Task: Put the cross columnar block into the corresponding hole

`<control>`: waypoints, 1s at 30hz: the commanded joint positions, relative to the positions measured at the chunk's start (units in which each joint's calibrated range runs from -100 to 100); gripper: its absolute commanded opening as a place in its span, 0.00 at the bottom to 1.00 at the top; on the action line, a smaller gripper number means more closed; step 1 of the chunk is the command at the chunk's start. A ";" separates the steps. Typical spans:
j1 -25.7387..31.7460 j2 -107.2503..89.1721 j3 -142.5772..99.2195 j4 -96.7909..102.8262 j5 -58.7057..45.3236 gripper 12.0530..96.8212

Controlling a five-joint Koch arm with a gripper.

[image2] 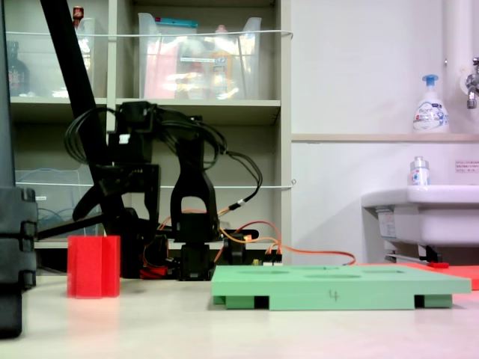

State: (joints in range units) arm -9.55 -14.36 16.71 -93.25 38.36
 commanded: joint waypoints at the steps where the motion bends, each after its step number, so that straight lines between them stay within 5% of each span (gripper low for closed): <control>1: -0.68 1.10 4.23 -2.61 -1.12 0.73; 22: -2.83 16.04 7.72 0.66 -3.47 0.72; 27: -2.88 16.18 7.52 0.85 -3.47 0.46; 30: -3.03 16.18 7.22 0.85 -3.47 0.39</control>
State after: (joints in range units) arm -12.53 1.92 23.08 -92.95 35.29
